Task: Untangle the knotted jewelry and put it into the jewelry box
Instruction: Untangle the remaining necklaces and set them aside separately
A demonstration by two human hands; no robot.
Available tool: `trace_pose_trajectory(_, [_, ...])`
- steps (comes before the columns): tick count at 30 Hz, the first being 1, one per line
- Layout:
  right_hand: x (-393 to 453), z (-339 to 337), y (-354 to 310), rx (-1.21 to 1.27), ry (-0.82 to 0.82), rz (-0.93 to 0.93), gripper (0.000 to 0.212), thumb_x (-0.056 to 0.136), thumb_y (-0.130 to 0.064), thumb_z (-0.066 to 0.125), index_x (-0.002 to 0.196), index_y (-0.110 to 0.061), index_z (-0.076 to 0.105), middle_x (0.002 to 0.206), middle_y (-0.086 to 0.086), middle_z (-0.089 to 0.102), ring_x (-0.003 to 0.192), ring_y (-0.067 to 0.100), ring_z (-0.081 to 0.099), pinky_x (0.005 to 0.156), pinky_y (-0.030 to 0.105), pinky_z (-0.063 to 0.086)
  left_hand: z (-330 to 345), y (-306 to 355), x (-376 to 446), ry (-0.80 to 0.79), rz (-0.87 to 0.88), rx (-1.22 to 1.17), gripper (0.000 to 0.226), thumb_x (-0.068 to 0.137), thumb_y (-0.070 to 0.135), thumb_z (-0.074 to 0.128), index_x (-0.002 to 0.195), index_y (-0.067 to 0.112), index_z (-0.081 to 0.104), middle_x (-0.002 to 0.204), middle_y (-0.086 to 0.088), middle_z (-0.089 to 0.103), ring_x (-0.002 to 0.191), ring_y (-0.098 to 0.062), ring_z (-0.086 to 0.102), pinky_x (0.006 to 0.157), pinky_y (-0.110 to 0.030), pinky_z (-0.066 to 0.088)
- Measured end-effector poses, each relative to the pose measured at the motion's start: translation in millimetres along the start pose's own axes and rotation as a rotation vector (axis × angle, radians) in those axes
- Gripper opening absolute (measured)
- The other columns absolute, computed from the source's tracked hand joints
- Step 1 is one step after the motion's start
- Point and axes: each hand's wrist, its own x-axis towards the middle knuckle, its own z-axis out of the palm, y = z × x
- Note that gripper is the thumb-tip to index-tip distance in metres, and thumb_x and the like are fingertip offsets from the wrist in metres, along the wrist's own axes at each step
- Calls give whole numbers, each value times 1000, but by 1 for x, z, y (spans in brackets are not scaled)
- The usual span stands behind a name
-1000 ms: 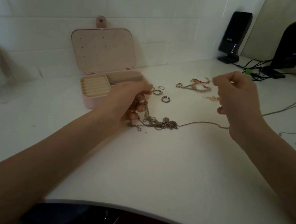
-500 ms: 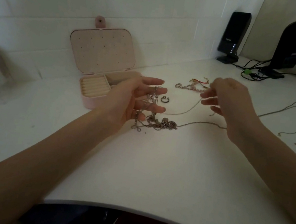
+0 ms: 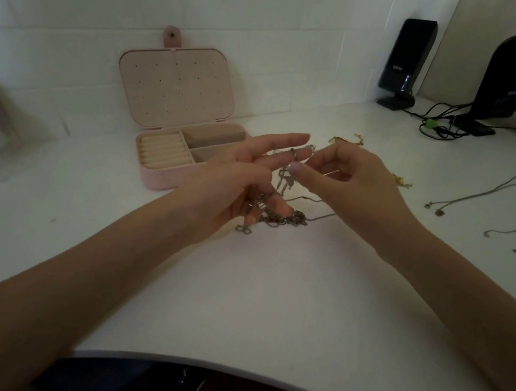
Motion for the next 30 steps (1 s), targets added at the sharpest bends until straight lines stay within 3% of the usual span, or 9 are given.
trace_pose_trajectory(4, [0, 3, 2, 23, -44, -12, 15, 82, -27, 73, 78, -15, 65, 76, 0, 72, 76, 17, 69, 80, 34, 55, 4, 0, -2, -2, -22, -9, 70, 78, -21, 32, 123, 26, 58, 126, 13, 63, 54, -13, 66, 33, -15, 33])
trace_pose_trajectory(11, [1, -7, -2, 351, -36, -19, 9, 87, -17, 68, 81, -11, 64, 74, 2, 71, 72, 14, 67, 77, 30, 56, 3, -4, 1, 199, -66, 98, 74, 83, -13, 42, 137, 38, 43, 141, 2, 48, 59, -18, 70, 33, -19, 33])
trace_pose_trajectory(15, [1, -11, -8, 567, -52, -19, 12, 92, -17, 59, 83, -9, 57, 79, 4, 71, 80, 19, 71, 80, 29, 57, 7, -7, 3, 211, -162, 98, 59, 89, 14, 62, 137, 37, 38, 129, 3, 53, 63, -21, 72, 35, -18, 31])
trace_pose_trajectory(18, [2, -11, -11, 702, -87, 41, 18, 98, -19, 49, 82, -10, 52, 73, 4, 67, 77, 21, 71, 73, 27, 57, 6, -9, 6, 256, -168, 140, 55, 87, 30, 65, 135, 34, 39, 128, 3, 53, 61, -18, 71, 34, -17, 30])
trace_pose_trajectory(23, [3, -16, -13, 672, 4, 138, 25, 100, -26, 48, 78, -15, 50, 55, -3, 47, 44, 12, 46, 46, 22, 43, -4, -18, 10, 354, -117, 250, 61, 87, 12, 67, 140, 23, 40, 142, -5, 43, 52, -12, 68, 32, -16, 32])
trace_pose_trajectory(27, [6, -27, -12, 549, 132, 115, 22, 97, -30, 53, 81, -16, 57, 52, -5, 38, 40, 8, 30, 43, 20, 30, -6, -20, 7, 374, -69, 364, 70, 82, -10, 62, 140, 24, 42, 136, -2, 46, 50, -10, 66, 37, -13, 41])
trace_pose_trajectory(30, [8, -33, -13, 554, 209, 83, 21, 96, -30, 55, 80, -17, 58, 52, -3, 36, 41, 8, 27, 44, 19, 27, -8, -21, 4, 359, -4, 526, 73, 79, -12, 62, 137, 29, 46, 129, 3, 52, 53, -14, 67, 48, -17, 51])
